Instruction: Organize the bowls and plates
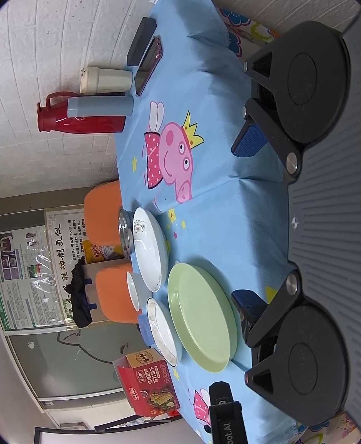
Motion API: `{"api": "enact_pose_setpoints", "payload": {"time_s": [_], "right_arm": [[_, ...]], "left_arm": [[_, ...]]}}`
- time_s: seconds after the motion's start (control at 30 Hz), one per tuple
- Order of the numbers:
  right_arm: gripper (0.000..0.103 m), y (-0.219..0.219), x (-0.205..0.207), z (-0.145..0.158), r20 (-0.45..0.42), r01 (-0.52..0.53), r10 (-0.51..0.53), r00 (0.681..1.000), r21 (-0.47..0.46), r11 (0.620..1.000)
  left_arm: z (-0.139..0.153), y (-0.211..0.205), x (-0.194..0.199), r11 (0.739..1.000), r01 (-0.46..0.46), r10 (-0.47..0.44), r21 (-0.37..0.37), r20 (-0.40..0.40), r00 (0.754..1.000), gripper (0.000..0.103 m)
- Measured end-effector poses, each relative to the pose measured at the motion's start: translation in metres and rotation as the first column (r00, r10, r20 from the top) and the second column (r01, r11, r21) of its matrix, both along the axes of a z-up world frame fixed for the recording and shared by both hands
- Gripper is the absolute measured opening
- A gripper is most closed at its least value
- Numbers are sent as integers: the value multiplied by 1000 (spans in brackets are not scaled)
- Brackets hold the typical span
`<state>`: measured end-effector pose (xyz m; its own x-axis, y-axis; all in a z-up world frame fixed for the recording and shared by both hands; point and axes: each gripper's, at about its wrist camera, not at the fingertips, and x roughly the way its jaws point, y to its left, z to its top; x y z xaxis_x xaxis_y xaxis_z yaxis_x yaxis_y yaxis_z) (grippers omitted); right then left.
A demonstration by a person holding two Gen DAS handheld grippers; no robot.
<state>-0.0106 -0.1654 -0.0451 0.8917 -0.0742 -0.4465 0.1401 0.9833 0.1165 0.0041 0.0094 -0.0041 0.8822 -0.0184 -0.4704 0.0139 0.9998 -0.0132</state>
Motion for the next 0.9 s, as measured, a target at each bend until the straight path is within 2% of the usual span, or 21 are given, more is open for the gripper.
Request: {"api": "enact_pose_setpoints", "payload": {"time_s": [0.7, 0.9], "right_arm": [[103, -1, -5, 3, 17, -7, 7, 1000, -3, 1000], [103, -7, 7, -5, -16, -14, 14, 1000, 24, 1000]], "left_arm": [[2, 2, 3, 1000, 2, -2, 4, 18, 1000, 92], [-15, 6, 32, 1000, -12, 12, 12, -65, 998, 92]]}}
